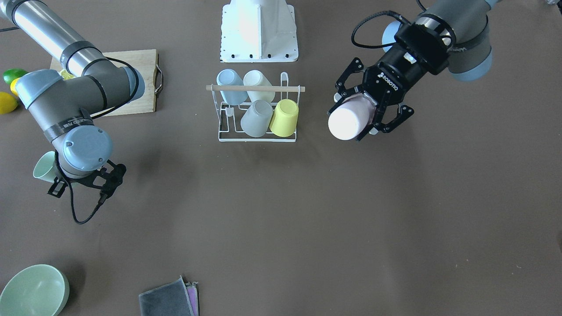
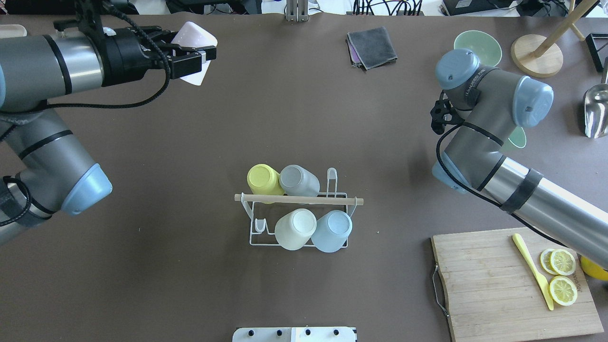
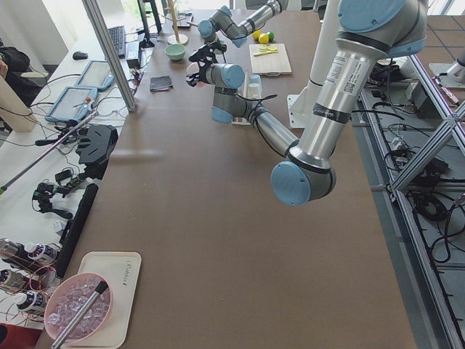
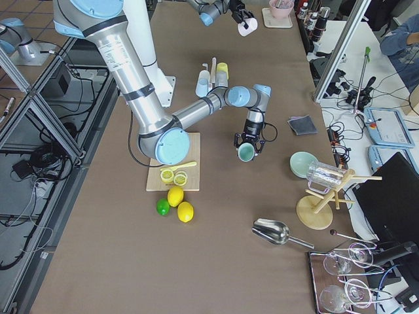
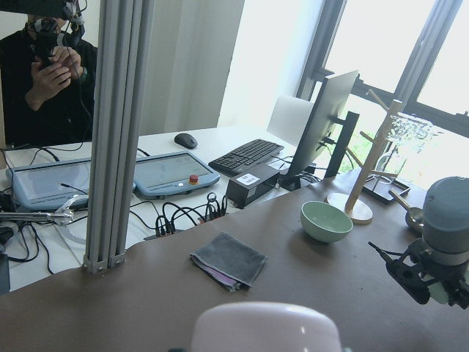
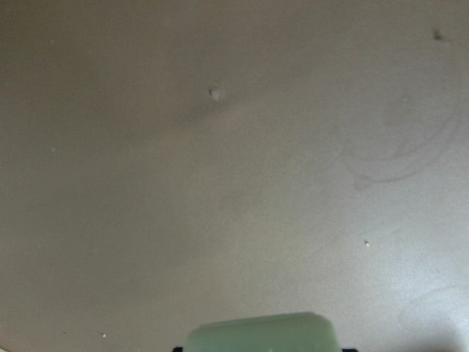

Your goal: Place cup on cup holder

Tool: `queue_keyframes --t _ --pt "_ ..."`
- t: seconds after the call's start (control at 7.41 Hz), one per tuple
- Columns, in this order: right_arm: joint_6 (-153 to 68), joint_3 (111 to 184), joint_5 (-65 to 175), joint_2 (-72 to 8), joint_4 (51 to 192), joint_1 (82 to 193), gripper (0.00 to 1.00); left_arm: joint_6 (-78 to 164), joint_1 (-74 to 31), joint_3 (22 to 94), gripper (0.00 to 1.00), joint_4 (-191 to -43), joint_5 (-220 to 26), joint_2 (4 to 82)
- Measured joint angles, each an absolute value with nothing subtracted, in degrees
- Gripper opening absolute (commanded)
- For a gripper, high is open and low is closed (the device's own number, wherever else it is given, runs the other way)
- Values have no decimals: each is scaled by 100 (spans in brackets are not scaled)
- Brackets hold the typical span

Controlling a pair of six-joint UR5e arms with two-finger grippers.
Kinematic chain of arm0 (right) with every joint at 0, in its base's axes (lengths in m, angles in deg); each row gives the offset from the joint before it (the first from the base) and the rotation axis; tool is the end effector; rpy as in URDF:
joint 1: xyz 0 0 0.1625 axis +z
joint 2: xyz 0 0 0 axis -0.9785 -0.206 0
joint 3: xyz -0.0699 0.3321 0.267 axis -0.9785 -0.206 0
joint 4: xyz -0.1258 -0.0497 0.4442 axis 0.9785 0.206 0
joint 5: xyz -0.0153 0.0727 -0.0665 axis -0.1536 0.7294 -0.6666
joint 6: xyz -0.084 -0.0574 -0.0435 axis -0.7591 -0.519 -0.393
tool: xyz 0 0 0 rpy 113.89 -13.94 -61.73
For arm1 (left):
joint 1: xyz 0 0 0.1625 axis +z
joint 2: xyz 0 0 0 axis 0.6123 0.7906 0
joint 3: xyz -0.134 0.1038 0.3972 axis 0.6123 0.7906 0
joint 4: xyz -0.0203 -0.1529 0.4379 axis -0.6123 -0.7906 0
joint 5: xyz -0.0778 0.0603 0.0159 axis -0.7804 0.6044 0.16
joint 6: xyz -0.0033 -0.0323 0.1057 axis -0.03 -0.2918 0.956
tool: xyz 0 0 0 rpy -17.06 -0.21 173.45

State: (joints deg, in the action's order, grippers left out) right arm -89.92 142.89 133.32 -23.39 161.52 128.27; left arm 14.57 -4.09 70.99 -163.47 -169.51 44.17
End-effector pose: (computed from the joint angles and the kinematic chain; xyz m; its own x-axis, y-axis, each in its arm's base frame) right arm -0.3647 -0.6108 0.4521 0.3122 -0.9342 0.1725 0.9380 0.3320 0.1002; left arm 0.3580 -0.4893 0.1804 0.2947 0.7141 -0.6349 0.5880 0.3882 0.7096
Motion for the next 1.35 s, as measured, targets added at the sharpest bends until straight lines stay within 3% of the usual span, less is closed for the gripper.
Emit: queue_keyframes --t 0.81,1.35 --pt "-9086 15526 13346 -2800 17201 12888 0 2622 2194 7444 0 -17833 -13946 4295" --pt "-9321 16000 13403 -2843 17425 12946 0 3572 2892 7289 0 -18432 -13387 3981"
